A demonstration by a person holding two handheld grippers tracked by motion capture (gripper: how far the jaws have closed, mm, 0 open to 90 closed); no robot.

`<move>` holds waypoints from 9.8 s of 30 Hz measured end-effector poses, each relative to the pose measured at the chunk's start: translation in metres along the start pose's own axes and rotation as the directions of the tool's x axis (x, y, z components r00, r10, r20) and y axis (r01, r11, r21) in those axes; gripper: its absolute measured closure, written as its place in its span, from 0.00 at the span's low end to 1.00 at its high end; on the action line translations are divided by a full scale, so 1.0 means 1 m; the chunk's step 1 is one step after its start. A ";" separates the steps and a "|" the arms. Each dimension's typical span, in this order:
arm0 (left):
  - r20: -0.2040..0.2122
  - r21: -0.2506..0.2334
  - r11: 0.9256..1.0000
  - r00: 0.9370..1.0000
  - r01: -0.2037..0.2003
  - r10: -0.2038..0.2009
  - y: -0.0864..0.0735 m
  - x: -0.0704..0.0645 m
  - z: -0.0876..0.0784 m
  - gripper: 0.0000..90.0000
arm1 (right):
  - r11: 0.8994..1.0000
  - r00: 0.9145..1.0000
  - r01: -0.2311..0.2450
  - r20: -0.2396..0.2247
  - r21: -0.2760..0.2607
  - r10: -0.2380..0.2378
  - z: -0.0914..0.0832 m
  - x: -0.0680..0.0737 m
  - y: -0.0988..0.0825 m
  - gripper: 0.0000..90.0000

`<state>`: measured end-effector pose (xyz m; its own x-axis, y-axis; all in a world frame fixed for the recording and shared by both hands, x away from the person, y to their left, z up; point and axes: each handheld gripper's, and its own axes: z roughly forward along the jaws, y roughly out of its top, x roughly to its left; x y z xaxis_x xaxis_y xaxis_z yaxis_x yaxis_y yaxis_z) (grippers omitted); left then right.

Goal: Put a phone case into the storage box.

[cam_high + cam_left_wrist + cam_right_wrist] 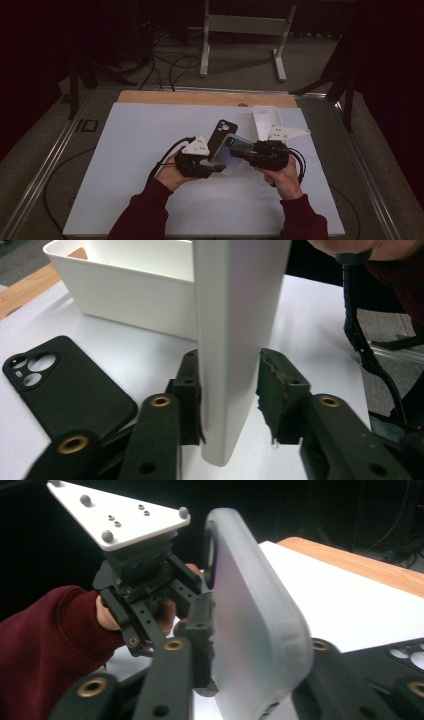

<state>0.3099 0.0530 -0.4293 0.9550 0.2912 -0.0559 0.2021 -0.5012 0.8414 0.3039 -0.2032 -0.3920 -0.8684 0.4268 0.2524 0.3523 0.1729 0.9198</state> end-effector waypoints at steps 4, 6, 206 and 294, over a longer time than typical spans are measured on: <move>0.001 -0.002 1.000 1.000 -0.011 0.011 0.000 0.000 0.000 0.82 | 1.000 1.000 0.001 0.022 0.012 -0.001 0.000 -0.001 0.000 0.63; 0.012 -0.002 1.000 1.000 -0.016 0.016 0.000 -0.001 0.001 0.86 | 1.000 1.000 0.003 0.030 0.011 -0.003 0.001 0.000 0.000 0.55; -0.540 -0.174 0.968 0.804 0.183 -0.249 -0.132 0.007 -0.117 0.00 | 0.979 0.862 -0.083 0.480 -0.187 0.165 0.006 -0.039 0.043 0.18; -0.594 -0.252 0.950 0.745 0.185 -0.303 -0.154 0.000 -0.140 0.00 | 0.980 0.542 -0.174 0.822 -0.092 0.173 0.018 -0.165 0.035 0.18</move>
<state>0.2485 0.2438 -0.4834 0.5216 0.8529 0.0227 0.3144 -0.2168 0.9242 0.4657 -0.2514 -0.4065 -0.1233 0.9912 0.0492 0.4645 0.0139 0.8855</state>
